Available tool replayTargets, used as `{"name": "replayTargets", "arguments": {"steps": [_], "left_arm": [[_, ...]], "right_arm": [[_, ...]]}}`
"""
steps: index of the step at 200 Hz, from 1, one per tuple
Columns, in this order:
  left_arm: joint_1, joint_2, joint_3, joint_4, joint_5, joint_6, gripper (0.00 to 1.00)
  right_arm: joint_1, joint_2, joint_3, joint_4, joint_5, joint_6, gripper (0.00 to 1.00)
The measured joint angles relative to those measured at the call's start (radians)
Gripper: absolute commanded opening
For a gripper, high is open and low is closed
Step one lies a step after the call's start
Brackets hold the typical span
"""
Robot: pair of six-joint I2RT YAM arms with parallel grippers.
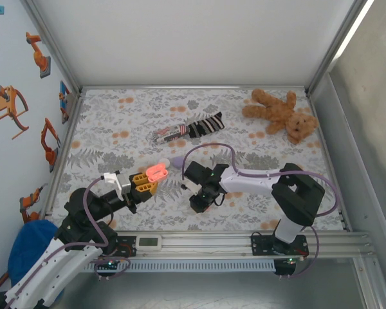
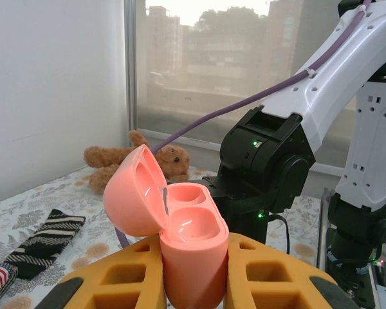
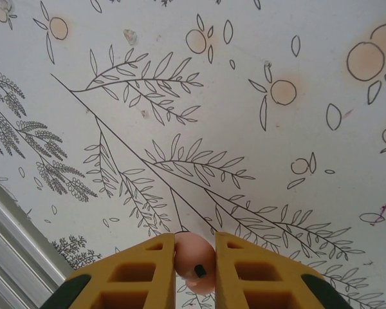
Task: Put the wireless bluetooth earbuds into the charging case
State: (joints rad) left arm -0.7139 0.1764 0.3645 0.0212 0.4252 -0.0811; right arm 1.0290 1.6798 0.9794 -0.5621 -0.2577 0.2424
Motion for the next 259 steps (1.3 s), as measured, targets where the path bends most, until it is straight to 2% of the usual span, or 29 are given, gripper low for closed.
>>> {"name": "replayTargets", "arguments": {"steps": [37, 92, 154, 259], "left_arm": [[0.0, 0.0, 0.0, 0.0, -0.004, 0.0, 0.0], [0.0, 0.026, 0.0, 0.013, -0.007, -0.013, 0.0], [0.0, 0.141, -0.032, 0.146, -0.01, -0.064, 0.0], [0.0, 0.387, -0.042, 0.39, 0.022, -0.151, 0.0]], "right_arm": [[0.0, -0.044, 0.0, -0.011, 0.027, -0.001, 0.18], [0.0, -0.27, 0.036, -0.059, 0.122, -0.019, 0.18], [0.0, -0.47, 0.13, -0.077, 0.227, -0.116, 0.18], [0.003, -0.565, 0.208, 0.079, 0.201, -0.302, 0.19]]}}
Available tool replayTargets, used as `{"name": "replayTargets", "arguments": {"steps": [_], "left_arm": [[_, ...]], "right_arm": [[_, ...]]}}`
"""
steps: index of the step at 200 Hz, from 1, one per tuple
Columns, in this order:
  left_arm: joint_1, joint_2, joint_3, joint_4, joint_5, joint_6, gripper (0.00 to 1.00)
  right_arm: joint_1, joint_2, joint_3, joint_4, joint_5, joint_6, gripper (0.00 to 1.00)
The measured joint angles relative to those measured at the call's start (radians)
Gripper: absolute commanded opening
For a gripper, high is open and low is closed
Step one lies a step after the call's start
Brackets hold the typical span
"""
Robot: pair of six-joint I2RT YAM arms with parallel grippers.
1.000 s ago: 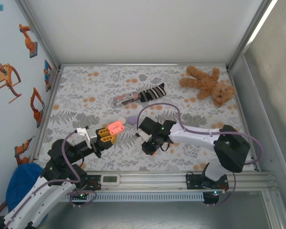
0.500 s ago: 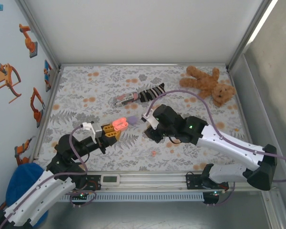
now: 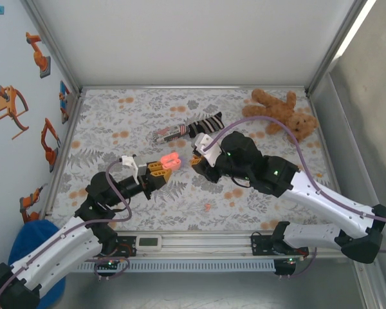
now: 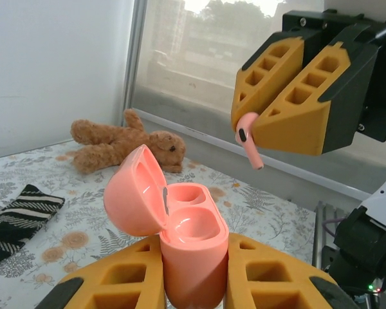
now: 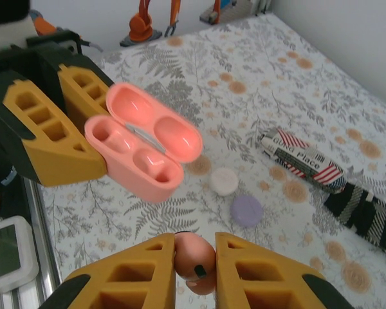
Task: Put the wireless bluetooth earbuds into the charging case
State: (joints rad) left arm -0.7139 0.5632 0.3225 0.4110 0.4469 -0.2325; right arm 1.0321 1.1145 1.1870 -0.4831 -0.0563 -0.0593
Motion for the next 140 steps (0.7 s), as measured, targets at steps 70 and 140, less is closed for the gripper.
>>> {"name": "replayTargets", "arguments": {"steps": [70, 140], "left_arm": [[0.0, 0.037, 0.0, 0.074, 0.03, -0.008, 0.0], [-0.004, 0.037, 0.0, 0.087, 0.051, -0.008, 0.0]], "right_arm": [[0.026, 0.004, 0.002, 0.113, -0.035, -0.071, 0.19], [0.052, 0.07, 0.05, 0.145, -0.037, -0.118, 0.19]]}}
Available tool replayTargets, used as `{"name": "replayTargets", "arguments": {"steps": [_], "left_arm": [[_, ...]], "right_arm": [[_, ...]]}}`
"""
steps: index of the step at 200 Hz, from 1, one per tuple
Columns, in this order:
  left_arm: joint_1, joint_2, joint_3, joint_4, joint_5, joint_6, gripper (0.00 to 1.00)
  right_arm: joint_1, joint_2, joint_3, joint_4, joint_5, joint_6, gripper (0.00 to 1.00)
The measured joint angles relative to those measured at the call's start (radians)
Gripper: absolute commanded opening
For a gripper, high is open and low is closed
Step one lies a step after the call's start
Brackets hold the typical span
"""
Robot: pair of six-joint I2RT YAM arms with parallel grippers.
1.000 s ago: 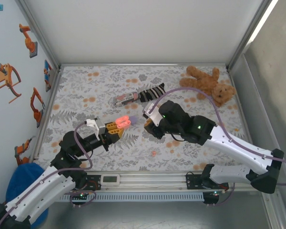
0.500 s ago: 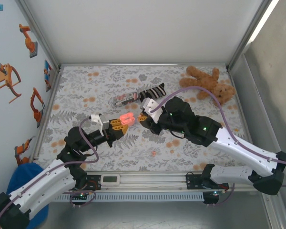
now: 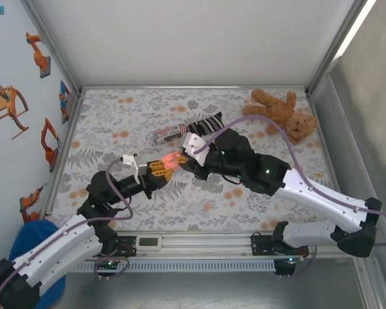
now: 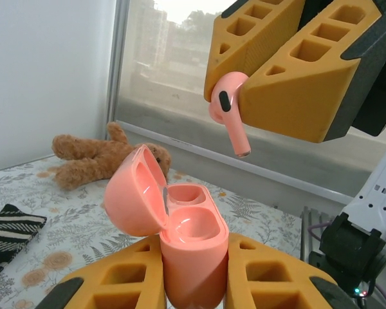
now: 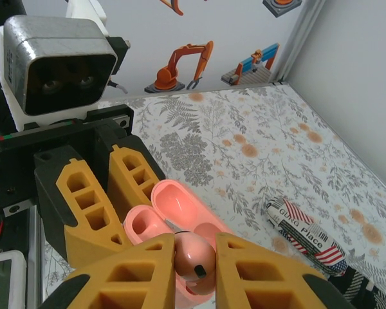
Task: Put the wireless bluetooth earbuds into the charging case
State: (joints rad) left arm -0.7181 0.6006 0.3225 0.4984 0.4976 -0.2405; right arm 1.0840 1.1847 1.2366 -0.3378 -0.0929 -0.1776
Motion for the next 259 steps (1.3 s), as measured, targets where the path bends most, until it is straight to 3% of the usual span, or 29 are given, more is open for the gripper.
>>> {"name": "replayTargets", "arguments": {"steps": [206, 231, 259], "left_arm": [[-0.002, -0.016, 0.0, 0.003, 0.008, 0.0, 0.0], [-0.002, -0.018, 0.0, 0.003, 0.009, 0.0, 0.0], [-0.003, -0.018, 0.0, 0.002, 0.008, 0.001, 0.0]], "right_arm": [[0.043, 0.099, 0.038, 0.005, -0.014, -0.033, 0.2], [0.043, 0.099, 0.038, -0.003, -0.026, -0.032, 0.23], [0.047, 0.098, 0.038, -0.008, -0.048, -0.022, 0.33]]}}
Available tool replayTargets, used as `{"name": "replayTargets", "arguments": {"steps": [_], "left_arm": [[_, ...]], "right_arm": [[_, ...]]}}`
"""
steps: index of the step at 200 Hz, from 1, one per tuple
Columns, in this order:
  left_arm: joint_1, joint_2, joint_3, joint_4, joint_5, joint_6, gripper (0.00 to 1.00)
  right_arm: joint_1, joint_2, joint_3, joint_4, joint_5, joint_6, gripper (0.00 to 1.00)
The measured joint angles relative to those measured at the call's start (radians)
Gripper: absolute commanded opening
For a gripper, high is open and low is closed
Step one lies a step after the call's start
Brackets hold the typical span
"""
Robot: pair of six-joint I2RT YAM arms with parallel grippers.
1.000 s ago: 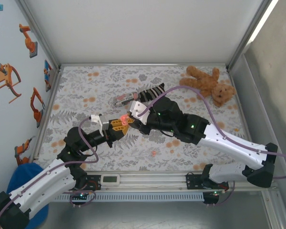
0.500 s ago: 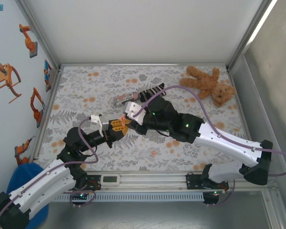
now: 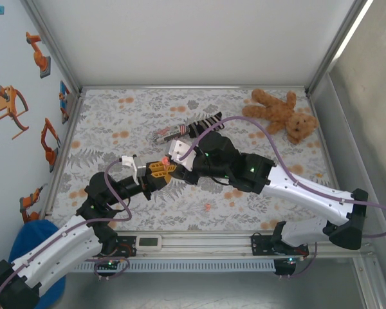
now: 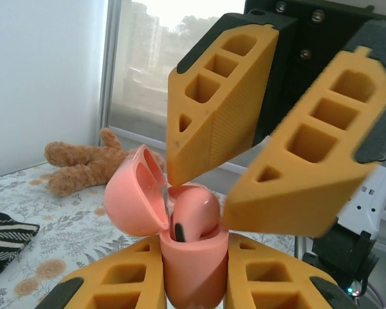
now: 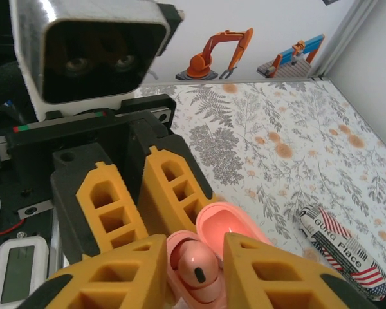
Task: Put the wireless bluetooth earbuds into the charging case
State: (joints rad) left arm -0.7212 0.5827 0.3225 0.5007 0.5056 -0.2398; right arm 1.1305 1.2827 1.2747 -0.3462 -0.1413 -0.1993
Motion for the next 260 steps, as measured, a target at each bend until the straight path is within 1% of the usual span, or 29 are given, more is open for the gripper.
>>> {"name": "replayTargets", "arguments": {"steps": [38, 69, 119, 152, 196, 260], "left_arm": [[0.0, 0.0, 0.0, 0.0, 0.0, 0.0, 0.0], [0.0, 0.0, 0.0, 0.0, 0.0, 0.0, 0.0], [0.0, -0.001, 0.0, -0.003, 0.0, 0.0, 0.0], [0.0, -0.004, 0.0, -0.012, 0.0, 0.001, 0.0], [0.0, -0.016, 0.0, -0.039, -0.001, 0.005, 0.0], [0.0, -0.049, 0.0, -0.072, -0.015, 0.008, 0.0]], "right_arm": [[0.001, -0.007, 0.002, -0.001, 0.004, 0.014, 0.48], [0.001, -0.022, 0.026, -0.006, 0.041, 0.042, 0.59], [0.001, -0.103, 0.03, 0.014, 0.115, 0.087, 0.86], [-0.002, -0.151, 0.008, 0.022, 0.182, 0.13, 0.99], [-0.043, -0.225, -0.076, 0.022, 0.237, 0.201, 1.0], [-0.119, -0.299, -0.196, 0.022, 0.25, 0.313, 1.0]]}}
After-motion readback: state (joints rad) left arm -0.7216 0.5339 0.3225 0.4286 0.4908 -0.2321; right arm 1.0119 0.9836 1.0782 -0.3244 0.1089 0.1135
